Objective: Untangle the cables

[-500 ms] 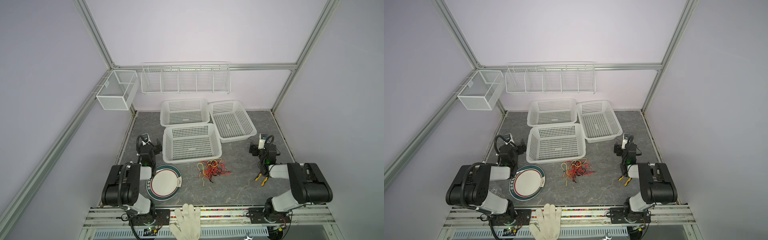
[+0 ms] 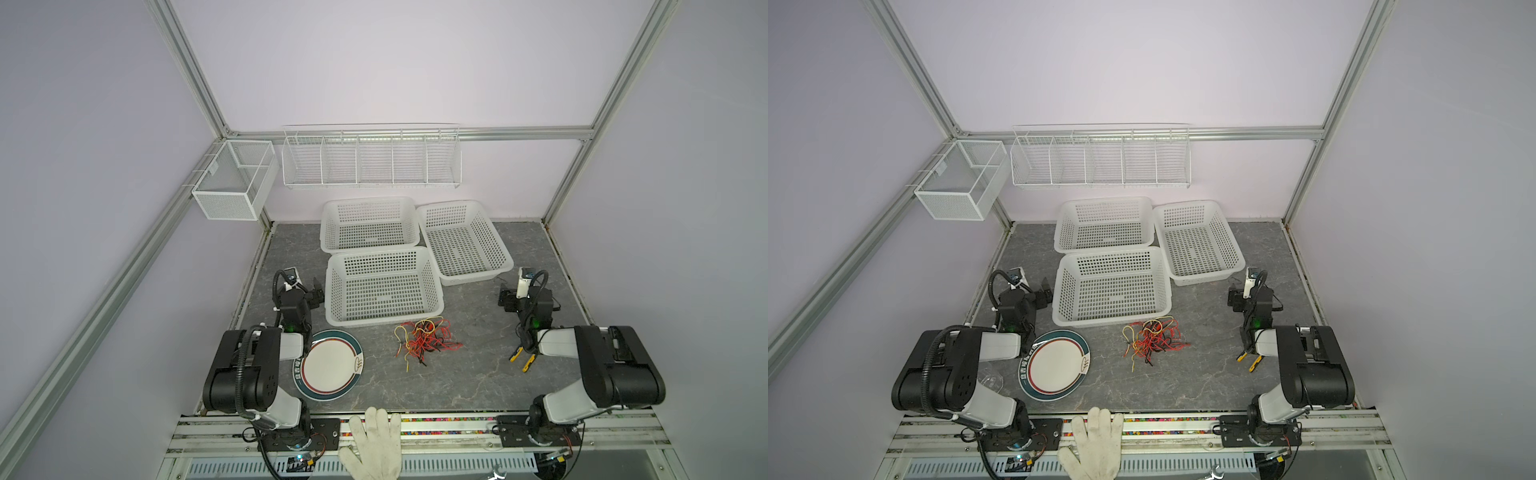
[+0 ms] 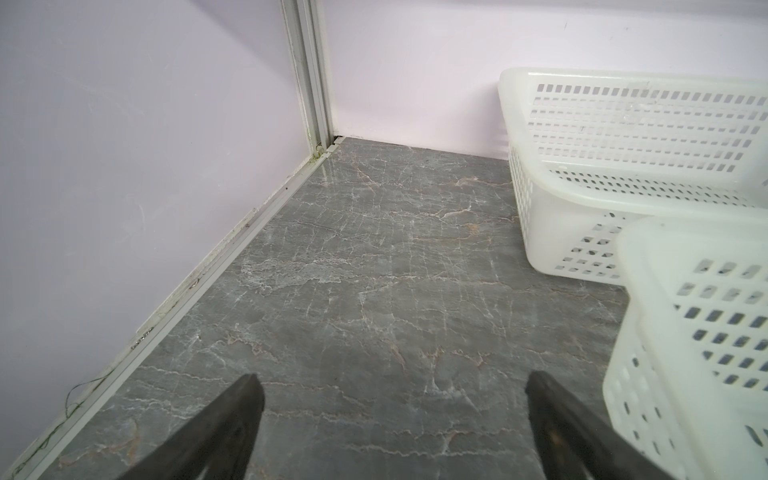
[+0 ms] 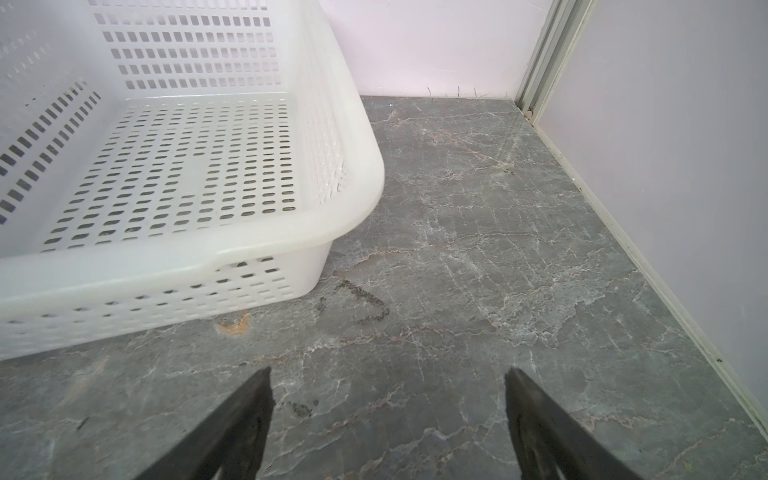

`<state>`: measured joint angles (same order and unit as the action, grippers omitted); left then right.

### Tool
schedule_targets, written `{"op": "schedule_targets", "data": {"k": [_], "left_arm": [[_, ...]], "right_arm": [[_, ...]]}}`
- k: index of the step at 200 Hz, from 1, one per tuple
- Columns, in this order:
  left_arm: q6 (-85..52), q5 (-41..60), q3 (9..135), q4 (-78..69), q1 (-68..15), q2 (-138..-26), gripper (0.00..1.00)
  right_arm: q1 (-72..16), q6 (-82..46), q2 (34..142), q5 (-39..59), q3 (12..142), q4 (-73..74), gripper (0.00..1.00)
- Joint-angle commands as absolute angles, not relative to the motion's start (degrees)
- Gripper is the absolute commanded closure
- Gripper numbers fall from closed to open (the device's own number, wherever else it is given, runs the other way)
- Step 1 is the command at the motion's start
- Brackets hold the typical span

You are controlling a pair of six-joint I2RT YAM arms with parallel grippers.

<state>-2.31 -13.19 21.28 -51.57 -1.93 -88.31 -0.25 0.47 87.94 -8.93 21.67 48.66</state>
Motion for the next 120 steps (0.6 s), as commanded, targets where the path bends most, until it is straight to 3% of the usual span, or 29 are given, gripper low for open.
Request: {"op": "schedule_targets", "data": {"k": [1,81,120], "left_arm": [[-1.89,-12.91,22.28,-52.12,-2.20,-88.72,0.01],[-2.55,-14.60,21.27,-53.55,-2.20,-88.13,0.01],[-3.87,-16.43,20.30,-45.46,-2.20,-77.96,0.01]], "right_arm": [[-0.53,1.05,87.46,-8.33,22.24,48.95,0.12],[-0.63,1.16,86.81,-9.12,22.12,49.01,0.12],[-0.99,-0.58,76.82,-12.62,28.01,28.35,0.12]]}}
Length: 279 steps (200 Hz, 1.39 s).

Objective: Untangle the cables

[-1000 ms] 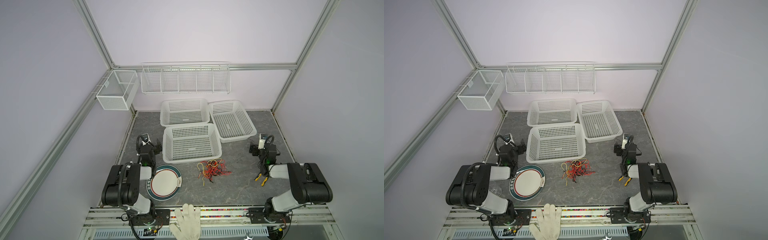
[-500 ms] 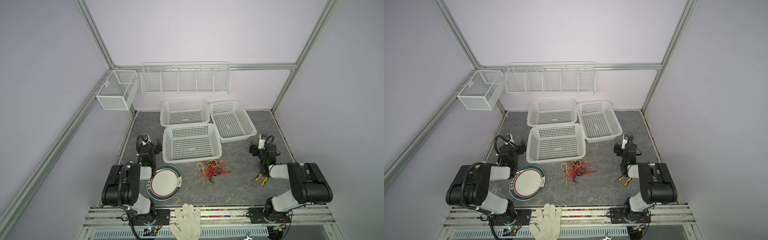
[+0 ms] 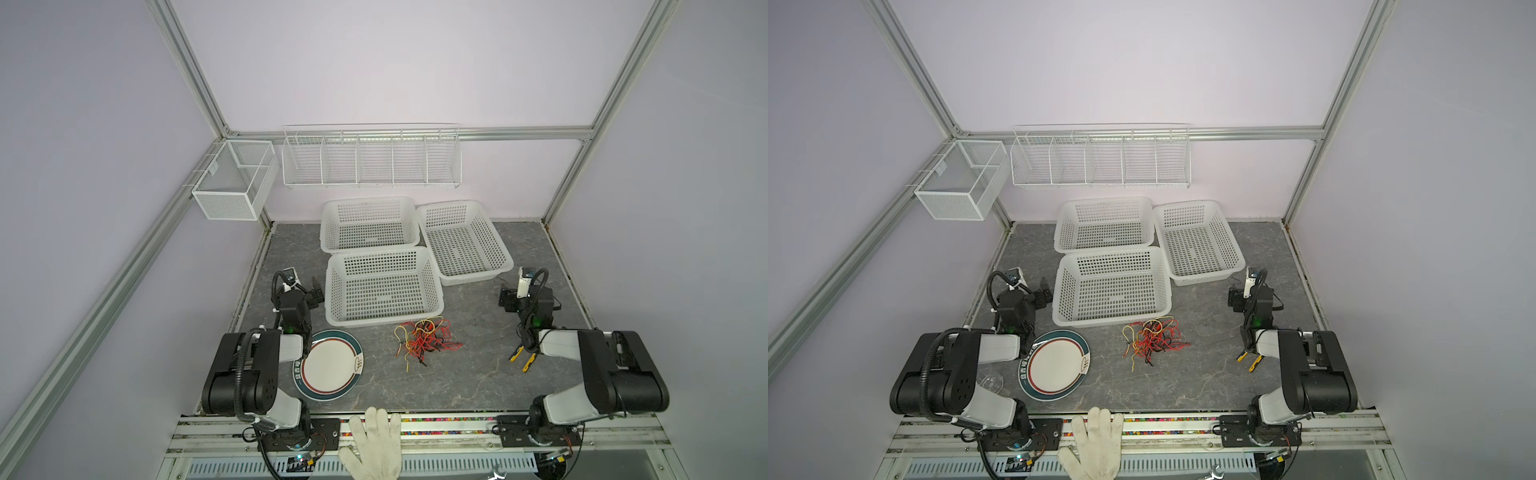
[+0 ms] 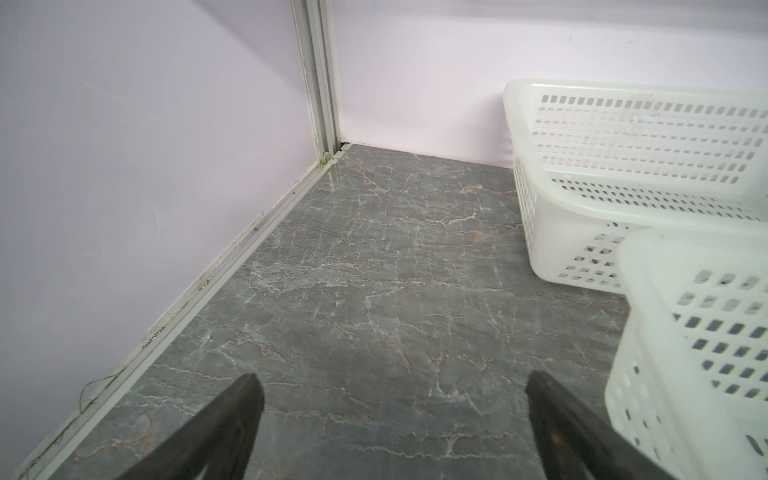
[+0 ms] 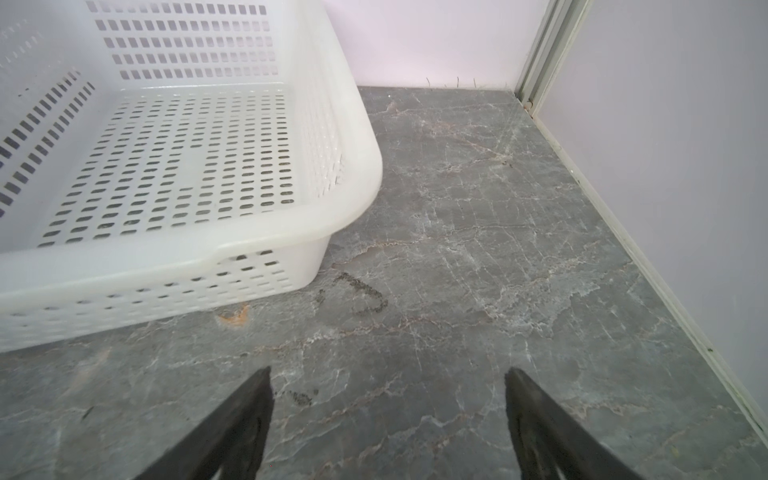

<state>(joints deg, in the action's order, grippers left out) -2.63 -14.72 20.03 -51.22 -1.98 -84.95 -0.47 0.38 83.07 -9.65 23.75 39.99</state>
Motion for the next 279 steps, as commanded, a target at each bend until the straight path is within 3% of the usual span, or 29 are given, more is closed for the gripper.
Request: {"op": "schedule_targets", "data": {"k": [1,26,60,100,124,188,231,279], "left_arm": [[-4.07,-16.48,20.43,-45.46,-2.24,-77.61,0.01],[-6.60,-14.69,23.93,-29.35,-2.41,-69.09,0.01],[-11.07,-13.85,25.55,-17.11,-7.22,-59.12,0.01],[-14.35,-13.46,25.53,-9.05,-18.80,-51.03,0.01],[-14.25,-14.67,25.38,-5.31,-27.71,-48.40,0.01],[-19.92,-20.50,21.85,-6.33,-45.19,-47.72,0.01],[-24.34,-22.47,21.18,-8.06,-52.05,-51.16,0.00],[-25.55,-22.03,21.87,-11.09,-54.93,-55.66,0.01]], "right_arm": [[-1.02,-0.64,76.55,-12.73,28.02,28.11,0.12],[-2.04,-2.04,70.32,-14.79,27.64,24.38,0.12],[-6.44,-3.36,64.85,-17.05,33.69,7.49,0.12],[-12.65,-6.02,62.75,-10.27,37.31,-2.36,0.10],[-17.05,-5.98,61.28,-3.21,37.60,-5.36,0.00],[-28.30,-8.50,57.32,1.44,37.64,-11.30,0.02],[-32.17,-10.59,59.52,2.20,36.55,-10.77,0.10],[-35.37,-11.89,64.08,4.32,37.68,-11.07,0.39]]}}
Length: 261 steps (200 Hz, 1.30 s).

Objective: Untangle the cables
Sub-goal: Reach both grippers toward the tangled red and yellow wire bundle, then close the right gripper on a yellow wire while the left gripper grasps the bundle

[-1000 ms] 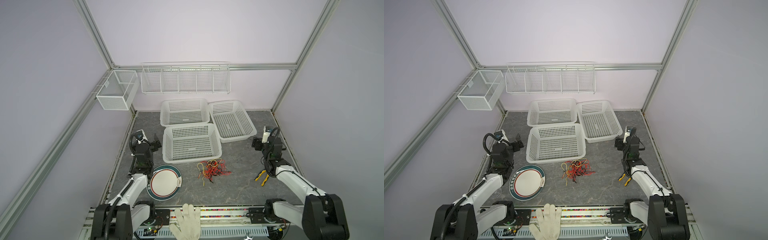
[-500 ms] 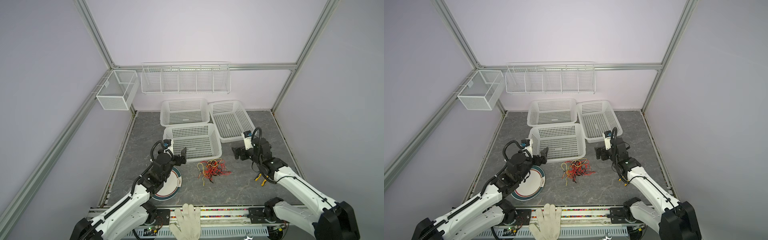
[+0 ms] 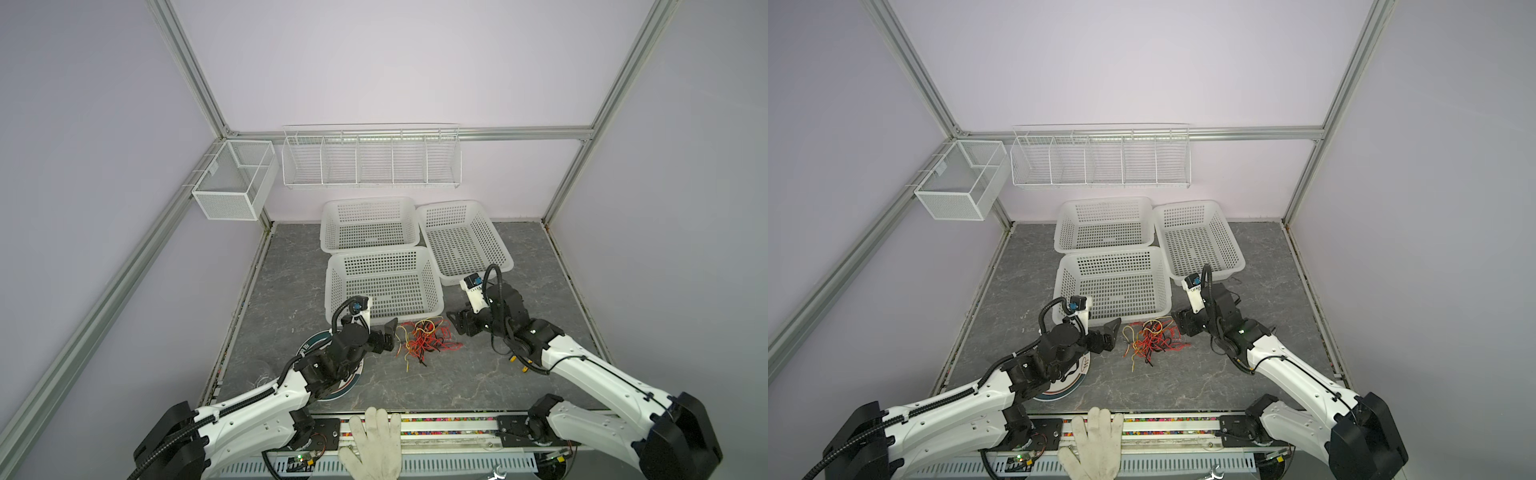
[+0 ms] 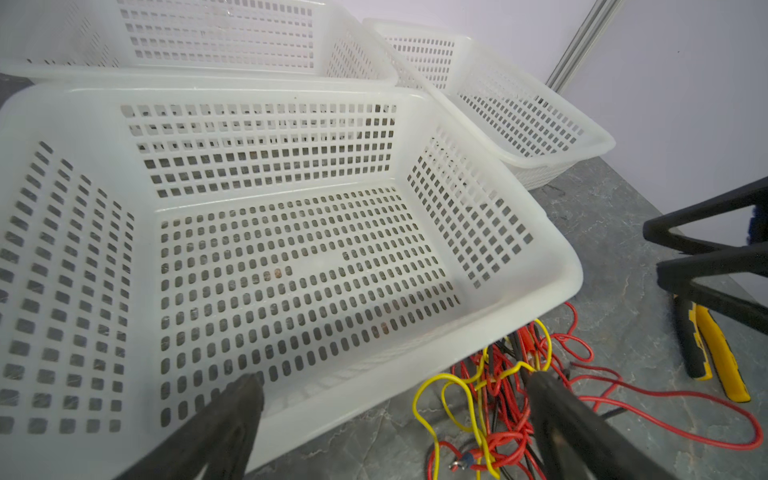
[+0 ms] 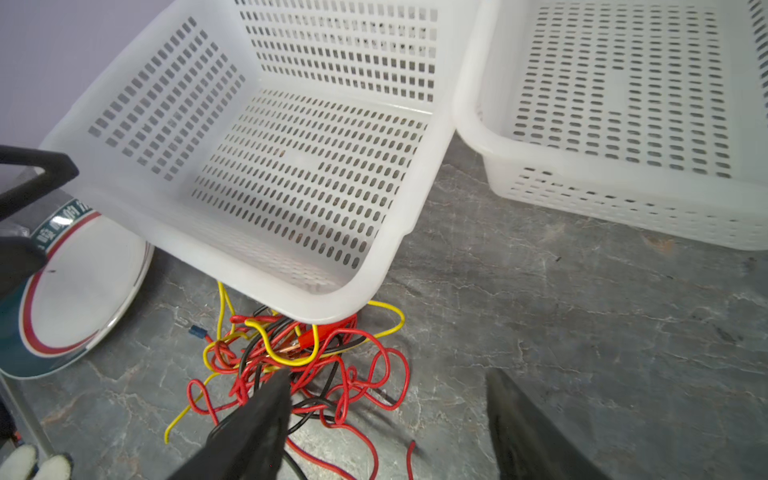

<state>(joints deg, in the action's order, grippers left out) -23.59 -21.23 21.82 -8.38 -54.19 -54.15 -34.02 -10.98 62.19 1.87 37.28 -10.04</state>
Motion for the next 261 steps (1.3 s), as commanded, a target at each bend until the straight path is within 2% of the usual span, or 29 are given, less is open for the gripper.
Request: {"op": "schedule_targets", "data": {"k": [1,44,143,184,211,228,261], "left_arm": [[-25.48,-22.00,21.88,-11.17,-54.93,-55.74,0.01],[-20.78,-20.26,20.25,-19.94,-55.02,-56.24,0.00],[-18.11,-21.16,18.81,-22.08,-55.02,-53.73,0.00],[-17.43,-21.40,19.57,-20.34,-55.02,-52.65,0.00],[-17.31,-21.53,20.21,-20.07,-55.02,-53.29,0.00],[-17.73,-21.46,20.43,-20.82,-55.02,-54.08,0.00],[-18.15,-21.56,21.07,-20.73,-55.03,-55.25,0.01]], "right_arm": [[-35.40,-11.92,64.17,4.36,37.69,-11.12,0.39],[-38.24,-13.20,69.53,3.55,39.22,-9.60,0.52],[-45.23,-16.86,79.25,-6.66,40.96,-1.46,0.59],[-45.48,-16.12,82.17,-5.00,41.83,0.35,0.63],[-46.48,-16.25,83.41,-4.32,41.52,2.46,0.71],[-47.74,-15.78,83.05,-4.32,41.40,2.73,0.93],[-51.32,-12.21,77.89,-8.62,41.48,-0.90,0.93]]}}
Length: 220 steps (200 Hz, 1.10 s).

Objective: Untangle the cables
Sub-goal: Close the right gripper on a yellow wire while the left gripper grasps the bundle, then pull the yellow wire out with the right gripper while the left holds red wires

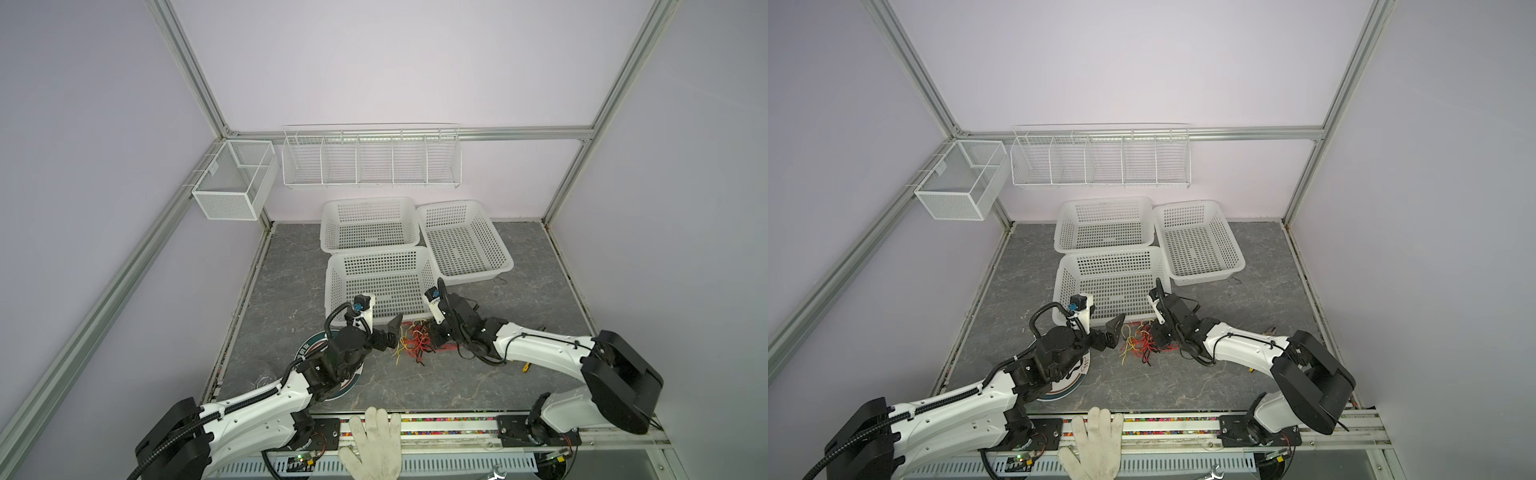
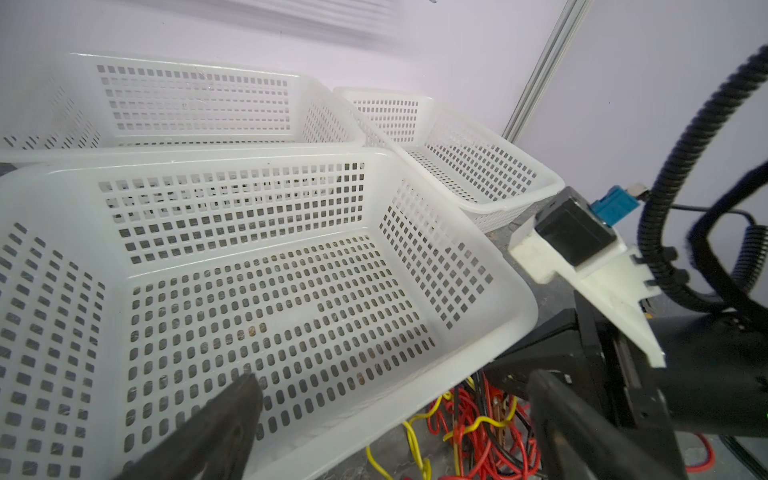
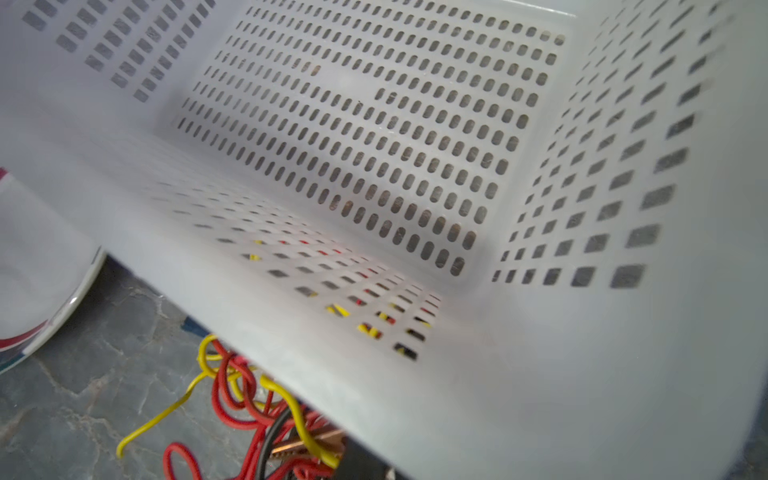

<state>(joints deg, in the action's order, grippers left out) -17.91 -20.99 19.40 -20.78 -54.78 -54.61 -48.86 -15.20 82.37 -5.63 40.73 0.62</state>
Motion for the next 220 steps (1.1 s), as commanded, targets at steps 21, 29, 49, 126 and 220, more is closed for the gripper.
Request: {"op": "schedule_targets", "data": {"k": [21,29,49,126,220], "left_arm": [[-17.02,-21.17,21.63,-20.90,-55.02,-55.54,0.01],[-16.39,-20.82,21.95,-21.00,-55.02,-55.61,0.01],[-14.95,-18.86,22.35,-22.45,-55.02,-56.34,0.01],[-14.36,-12.52,25.21,-22.44,-55.02,-60.77,0.01],[-16.32,-6.36,23.23,-30.21,-55.02,-61.31,0.01]], "right_arm": [[-52.69,-9.69,72.75,-10.65,41.75,-3.68,0.94],[-52.93,-8.66,70.84,-10.91,42.00,-4.62,0.94],[-52.99,-6.00,67.09,-10.88,43.41,-6.90,0.93],[-53.00,-1.97,58.03,-6.62,49.73,-9.32,0.94],[-52.96,0.50,56.36,1.81,53.42,-8.79,0.93]]}}
